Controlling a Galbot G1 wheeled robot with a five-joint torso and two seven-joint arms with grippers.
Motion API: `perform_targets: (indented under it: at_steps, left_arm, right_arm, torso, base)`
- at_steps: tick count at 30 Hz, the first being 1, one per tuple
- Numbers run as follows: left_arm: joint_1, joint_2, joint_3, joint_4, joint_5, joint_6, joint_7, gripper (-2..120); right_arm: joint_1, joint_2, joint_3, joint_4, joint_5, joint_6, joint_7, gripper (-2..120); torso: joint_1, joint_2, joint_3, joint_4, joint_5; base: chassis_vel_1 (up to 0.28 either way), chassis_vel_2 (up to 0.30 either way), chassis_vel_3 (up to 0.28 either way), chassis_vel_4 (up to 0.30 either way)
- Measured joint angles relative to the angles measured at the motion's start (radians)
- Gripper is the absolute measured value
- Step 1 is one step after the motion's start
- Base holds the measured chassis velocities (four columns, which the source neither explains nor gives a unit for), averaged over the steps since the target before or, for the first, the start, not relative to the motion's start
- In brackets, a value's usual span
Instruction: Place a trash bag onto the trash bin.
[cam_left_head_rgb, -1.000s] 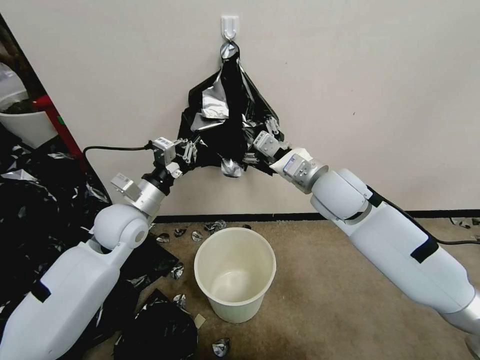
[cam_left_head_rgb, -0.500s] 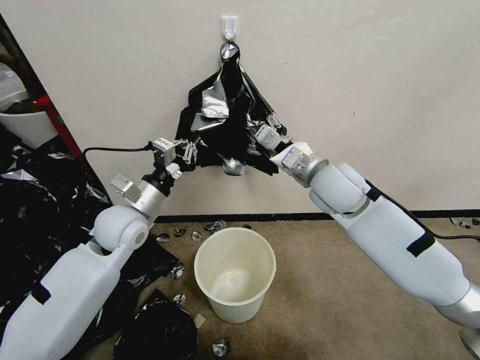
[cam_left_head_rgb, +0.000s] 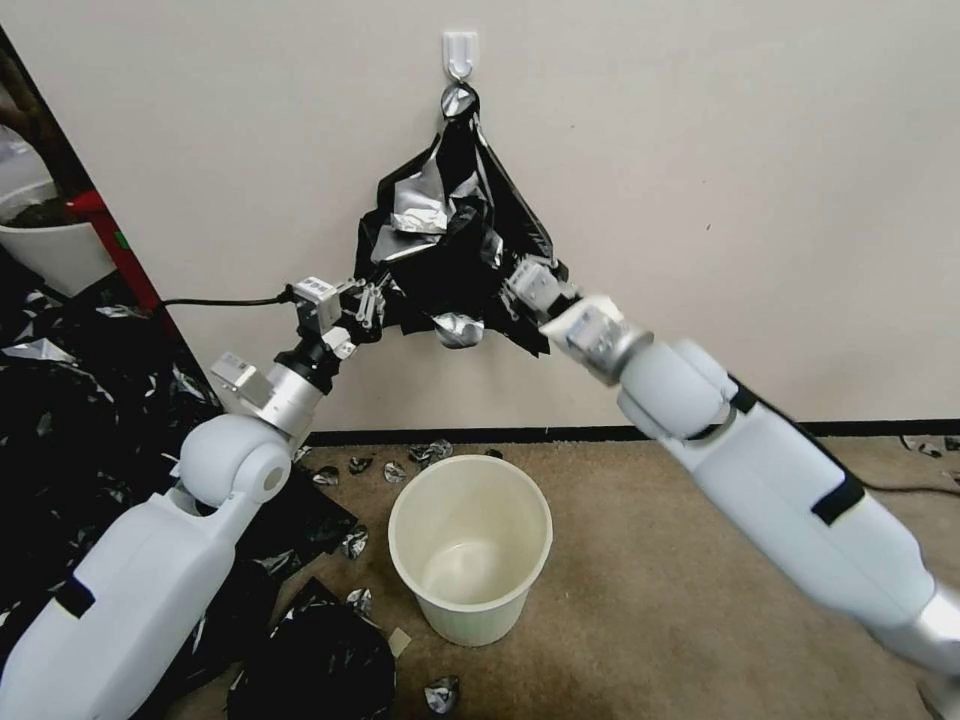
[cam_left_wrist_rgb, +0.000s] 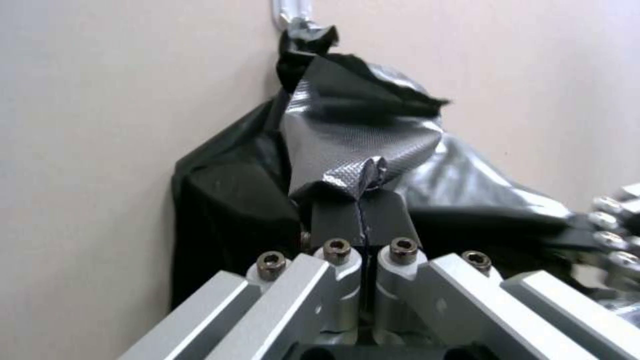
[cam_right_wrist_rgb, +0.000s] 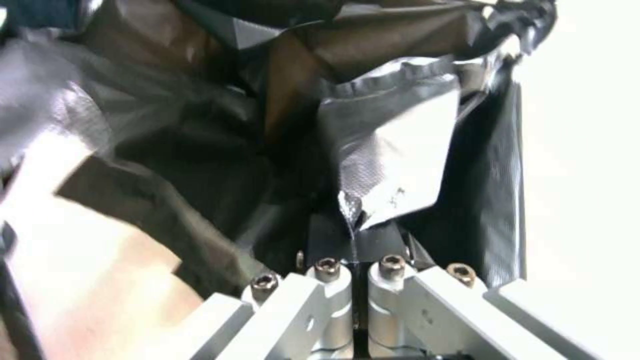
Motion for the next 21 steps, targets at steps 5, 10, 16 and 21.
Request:
perform_targets:
  at_steps: [5,10,16,21]
  left_arm:
    - [0.076,-0.028,-0.055,-0.031,0.003,-0.001,-0.001,0]
    - [0.189,-0.068,-0.105,-0.076,0.043,-0.017,-0.001,0]
    - [0.326,-0.133,-0.143,-0.145,0.082,-0.043,-0.001,0]
    - [0.388,-0.16,-0.15,-0.185,0.09,-0.03,-0.003,0]
  right_arm:
    - [-0.147,0.027,0.045,0.098,0.116,0.041,0.116,0]
    - [-0.341,0.122,0.102,0.182,0.166,0.117,0.173,0]
    - [-0.588,0.273,0.168,0.237,0.102,0.195,0.174,0]
    - [-0.685,0.327,0.18,0.278,0.093,0.216,0.194,0]
  torso:
    - [0.0,0.0,0.0,-0.0001,-0.0002]
    - [0.0,0.0,0.0,0.0002,-0.0002]
    - [0.0,0.0,0.0,0.0,-0.0001]
    - [0.0,0.0,0.0,0.0002,-0.0002]
  base:
    - [0.0,0.0,0.0,0.0]
    - [0.0,0.0,0.0,0.0]
    - [0.0,0.0,0.0,0.0]
    - [0.0,0.0,0.0,0.0]
